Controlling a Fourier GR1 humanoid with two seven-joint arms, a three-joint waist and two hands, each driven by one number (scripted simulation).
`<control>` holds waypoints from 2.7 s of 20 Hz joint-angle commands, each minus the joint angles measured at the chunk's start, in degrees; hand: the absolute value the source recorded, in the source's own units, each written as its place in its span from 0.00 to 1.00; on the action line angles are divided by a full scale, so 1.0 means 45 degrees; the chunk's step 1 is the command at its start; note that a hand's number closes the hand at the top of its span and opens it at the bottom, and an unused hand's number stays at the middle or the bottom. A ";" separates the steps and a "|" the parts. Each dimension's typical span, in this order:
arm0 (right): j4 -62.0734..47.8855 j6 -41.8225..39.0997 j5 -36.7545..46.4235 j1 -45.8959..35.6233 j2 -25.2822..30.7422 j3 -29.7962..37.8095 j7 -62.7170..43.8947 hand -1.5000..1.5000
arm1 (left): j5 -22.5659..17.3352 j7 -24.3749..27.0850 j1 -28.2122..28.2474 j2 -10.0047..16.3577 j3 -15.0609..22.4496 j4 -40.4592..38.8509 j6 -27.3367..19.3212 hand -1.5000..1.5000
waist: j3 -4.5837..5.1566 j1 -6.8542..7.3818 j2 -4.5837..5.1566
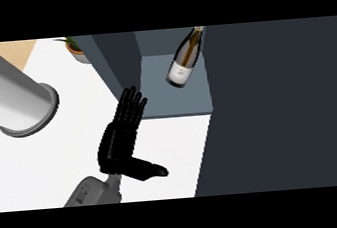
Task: Pick up the wine, place it into the cabinet and close the cabinet
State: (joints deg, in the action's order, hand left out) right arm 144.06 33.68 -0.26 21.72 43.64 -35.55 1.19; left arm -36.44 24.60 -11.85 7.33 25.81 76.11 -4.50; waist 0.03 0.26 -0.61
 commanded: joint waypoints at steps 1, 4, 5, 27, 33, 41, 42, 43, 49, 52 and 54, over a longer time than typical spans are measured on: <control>0.2912 -0.0599 -0.0398 0.0416 0.0711 -0.0334 -0.1220 0.00 | -0.0229 0.0196 0.0921 0.0519 -0.0303 0.0876 0.0483 0.00 | 0.0009 -0.0078 0.0062; 0.3049 -0.0982 -0.0596 0.0770 0.1171 -0.0544 -0.1016 0.00 | -0.0352 0.0075 0.1673 0.1470 -0.0584 0.1646 0.0917 0.00 | 0.0004 -0.0123 0.0033; 0.2412 -0.1400 -0.1158 0.0343 0.0830 -0.0631 -0.0413 0.00 | -0.0177 0.0193 0.1767 0.1476 -0.0518 0.1901 0.0821 0.00 | -0.0011 -0.0013 0.0057; 0.2625 -0.3547 -0.0189 -0.1638 0.0740 -0.3453 -0.1793 1.00 | -0.2237 -0.0326 0.3756 0.5253 -0.4391 0.3423 0.3380 0.00 | 0.0032 0.0119 0.0084; 0.1648 -0.3640 -0.0161 -0.2872 -0.0589 -0.3789 -0.2195 1.00 | -0.2537 -0.0305 0.3777 0.5432 -0.4725 0.2884 0.4199 0.00 | 0.0056 0.0247 0.0150; 0.1220 -0.4096 -0.1279 -0.3829 -0.1353 -0.3251 -0.2420 1.00 | -0.2619 -0.0211 0.3412 0.5684 -0.5025 0.2391 0.4848 0.00 | 0.0100 0.0717 0.0301; 0.0838 -0.4080 -0.1037 -0.3895 -0.1584 -0.3496 -0.2576 1.00 | -0.2599 -0.0330 0.3477 0.5702 -0.4921 0.2519 0.4885 0.00 | 0.0091 0.0662 0.0249; 0.0768 -0.4273 -0.1350 -0.4297 -0.1591 -0.3085 -0.2868 1.00 | -0.2547 -0.0460 0.3276 0.5528 -0.4758 0.2562 0.4665 0.00 | 0.0092 0.0735 0.0309; 0.0045 -0.4354 -0.1658 -0.5459 -0.2660 -0.2525 -0.3726 1.00 | -0.2773 -0.0625 0.3012 0.5765 -0.5022 0.2218 0.4989 0.00 | 0.0115 0.0975 0.0343; -0.0648 -0.4263 -0.1713 -0.6892 -0.3541 -0.2045 -0.4623 1.00 | -0.2890 -0.0795 0.2677 0.5889 -0.5152 0.2105 0.5058 0.00 | 0.0115 0.0990 0.0316; -0.1695 -0.4278 -0.1929 -0.8245 -0.4259 -0.1567 -0.5246 1.00 | -0.2913 -0.0771 0.2878 0.6045 -0.5254 0.1886 0.5361 0.00 | 0.0121 0.1237 0.0331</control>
State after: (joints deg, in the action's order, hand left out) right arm 138.00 12.85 -4.64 -7.45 33.50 -39.12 -16.63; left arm -49.27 21.72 1.26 33.79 2.58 85.20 18.70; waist 0.56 4.77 0.84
